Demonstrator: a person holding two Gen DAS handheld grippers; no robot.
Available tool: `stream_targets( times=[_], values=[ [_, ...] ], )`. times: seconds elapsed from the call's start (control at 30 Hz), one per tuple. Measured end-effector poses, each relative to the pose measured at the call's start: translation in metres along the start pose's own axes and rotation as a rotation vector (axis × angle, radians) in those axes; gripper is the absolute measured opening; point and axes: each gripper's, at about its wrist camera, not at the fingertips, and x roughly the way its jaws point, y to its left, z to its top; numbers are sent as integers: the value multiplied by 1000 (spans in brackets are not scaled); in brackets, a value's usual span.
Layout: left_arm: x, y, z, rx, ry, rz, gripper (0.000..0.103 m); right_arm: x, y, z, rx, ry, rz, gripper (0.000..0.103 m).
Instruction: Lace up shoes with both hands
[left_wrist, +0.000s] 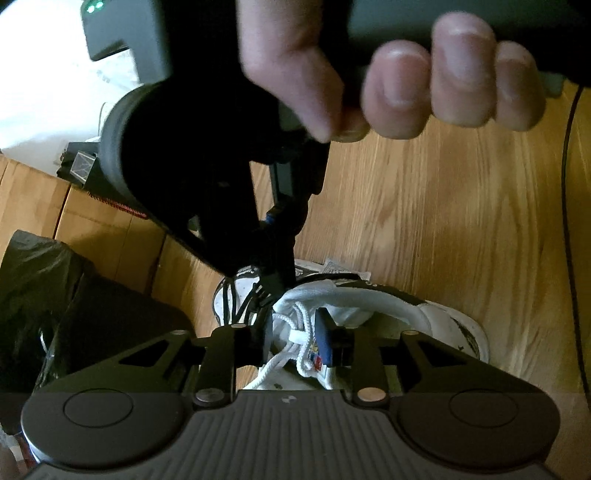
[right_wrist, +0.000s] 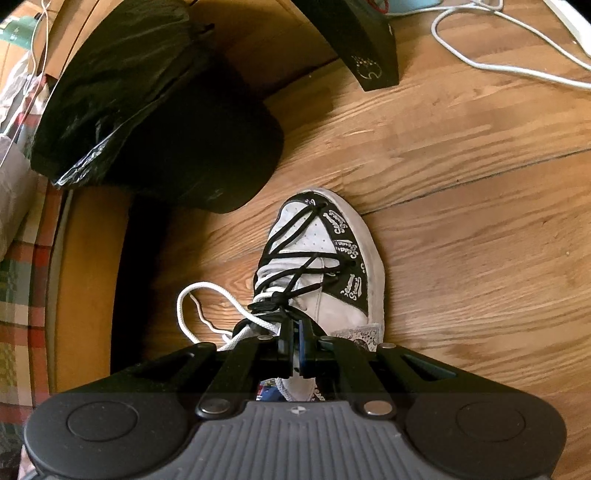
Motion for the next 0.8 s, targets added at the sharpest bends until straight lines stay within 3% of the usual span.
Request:
stream_targets(
  times=[0.43, 0.8],
  values=[
    [-17, 16, -19, -5, 86, -92, 31, -4, 5, 0, -38, -30, -32, 3],
    [-19, 15, -24, 7, 115, -88, 33, -18, 0, 12, -35, -89, -49, 1]
  ],
)
